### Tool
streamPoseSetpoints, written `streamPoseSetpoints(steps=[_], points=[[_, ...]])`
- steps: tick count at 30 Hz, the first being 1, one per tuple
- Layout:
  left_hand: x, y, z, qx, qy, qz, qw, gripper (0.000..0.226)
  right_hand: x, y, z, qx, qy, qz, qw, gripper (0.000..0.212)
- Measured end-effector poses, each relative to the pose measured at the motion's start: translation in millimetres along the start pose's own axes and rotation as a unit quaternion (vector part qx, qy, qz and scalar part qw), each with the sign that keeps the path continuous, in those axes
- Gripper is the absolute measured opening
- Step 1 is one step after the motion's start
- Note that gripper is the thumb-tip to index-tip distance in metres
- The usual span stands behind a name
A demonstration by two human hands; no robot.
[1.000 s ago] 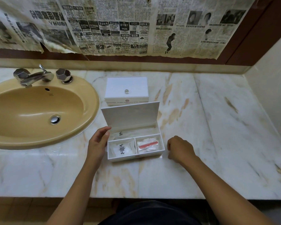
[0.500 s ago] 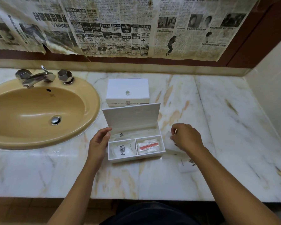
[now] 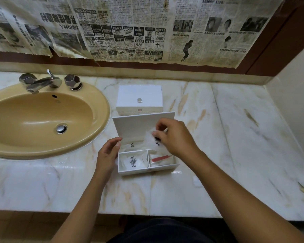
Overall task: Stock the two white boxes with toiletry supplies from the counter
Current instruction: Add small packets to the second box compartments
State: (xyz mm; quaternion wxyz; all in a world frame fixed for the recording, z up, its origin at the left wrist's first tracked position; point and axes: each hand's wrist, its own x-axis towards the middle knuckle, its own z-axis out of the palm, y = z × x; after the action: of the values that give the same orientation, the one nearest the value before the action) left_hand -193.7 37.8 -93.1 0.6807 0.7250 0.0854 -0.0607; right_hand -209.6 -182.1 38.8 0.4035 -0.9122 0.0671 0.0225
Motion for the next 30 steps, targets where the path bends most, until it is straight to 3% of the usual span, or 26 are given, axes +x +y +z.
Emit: streamPoseSetpoints(steps=[7, 14, 17, 30], points=[[0.1, 2.8, 1.7, -0.008, 0.002, -0.001, 1.000, 0.019, -2.6, -24.4, 45.1, 0.025, -0.060, -0.057, 0.996, 0.014], [0.5, 2.1, 0.2, -0.001, -0.001, 0.008, 1.000, 0.025, -10.8, -22.8, 87.6, -0.135, -0.106, -0.143, 0.975, 0.006], [0.7, 2.3, 0.8, -0.001, 0.003, 0.013, 1.000, 0.023, -15.5, -24.5, 99.4, -0.196, -0.122, -0.177, 0.957, 0.017], [-0.7, 3.3, 2.1, 0.045, 0.002, 0.034, 0.998, 0.020, -19.2, -12.5, 111.1, -0.251, -0.142, -0.141, 0.947, 0.017]])
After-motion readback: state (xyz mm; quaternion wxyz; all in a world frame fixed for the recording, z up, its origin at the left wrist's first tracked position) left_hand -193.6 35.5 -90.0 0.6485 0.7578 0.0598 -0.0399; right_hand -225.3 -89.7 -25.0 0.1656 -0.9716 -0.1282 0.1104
